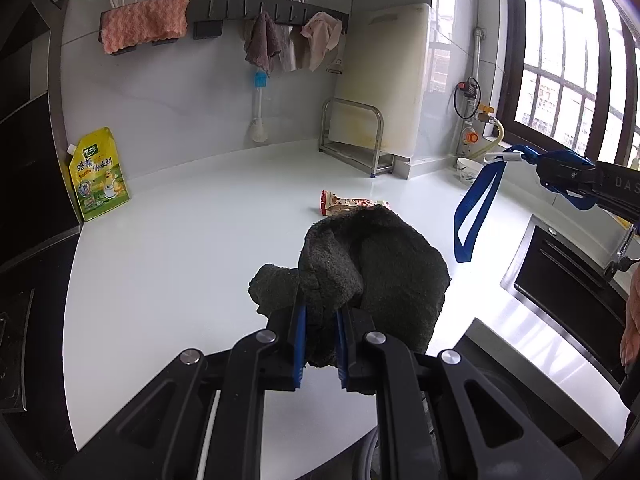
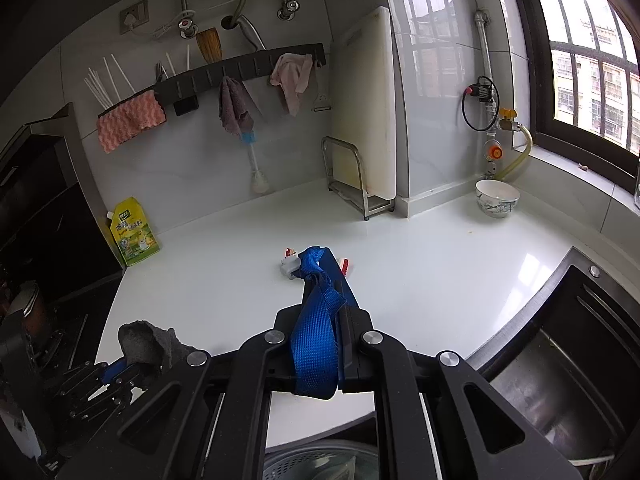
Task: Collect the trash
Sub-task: 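Carry the grey cloth and blue lanyard over the basket with both grippers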
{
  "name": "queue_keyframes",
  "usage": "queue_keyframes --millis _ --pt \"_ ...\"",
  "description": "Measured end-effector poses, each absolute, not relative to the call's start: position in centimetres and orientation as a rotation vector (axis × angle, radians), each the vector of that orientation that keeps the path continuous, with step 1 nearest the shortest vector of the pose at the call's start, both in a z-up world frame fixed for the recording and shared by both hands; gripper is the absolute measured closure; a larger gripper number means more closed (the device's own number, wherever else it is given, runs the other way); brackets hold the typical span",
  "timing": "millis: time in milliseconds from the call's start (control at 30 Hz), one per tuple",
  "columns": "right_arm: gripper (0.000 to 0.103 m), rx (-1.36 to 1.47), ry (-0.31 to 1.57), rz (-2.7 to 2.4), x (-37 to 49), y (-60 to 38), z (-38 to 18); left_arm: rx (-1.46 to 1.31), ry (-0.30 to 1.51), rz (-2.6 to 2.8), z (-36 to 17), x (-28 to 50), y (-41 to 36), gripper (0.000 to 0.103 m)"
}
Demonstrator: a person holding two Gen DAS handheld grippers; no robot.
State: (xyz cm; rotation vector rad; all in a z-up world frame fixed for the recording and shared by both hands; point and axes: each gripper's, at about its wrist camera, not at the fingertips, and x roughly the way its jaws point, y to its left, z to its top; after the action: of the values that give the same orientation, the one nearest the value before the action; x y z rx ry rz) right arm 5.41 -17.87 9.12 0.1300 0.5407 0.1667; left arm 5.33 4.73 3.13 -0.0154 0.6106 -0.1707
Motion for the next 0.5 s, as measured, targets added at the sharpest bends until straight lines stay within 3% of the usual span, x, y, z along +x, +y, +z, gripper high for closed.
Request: queue_keyframes --millis 500 --pt "0.095 0.179 0.576 0.151 -3.8 -17.9 4.9 0.019 0.629 -0.246 2.2 -0.5 1.8 0.090"
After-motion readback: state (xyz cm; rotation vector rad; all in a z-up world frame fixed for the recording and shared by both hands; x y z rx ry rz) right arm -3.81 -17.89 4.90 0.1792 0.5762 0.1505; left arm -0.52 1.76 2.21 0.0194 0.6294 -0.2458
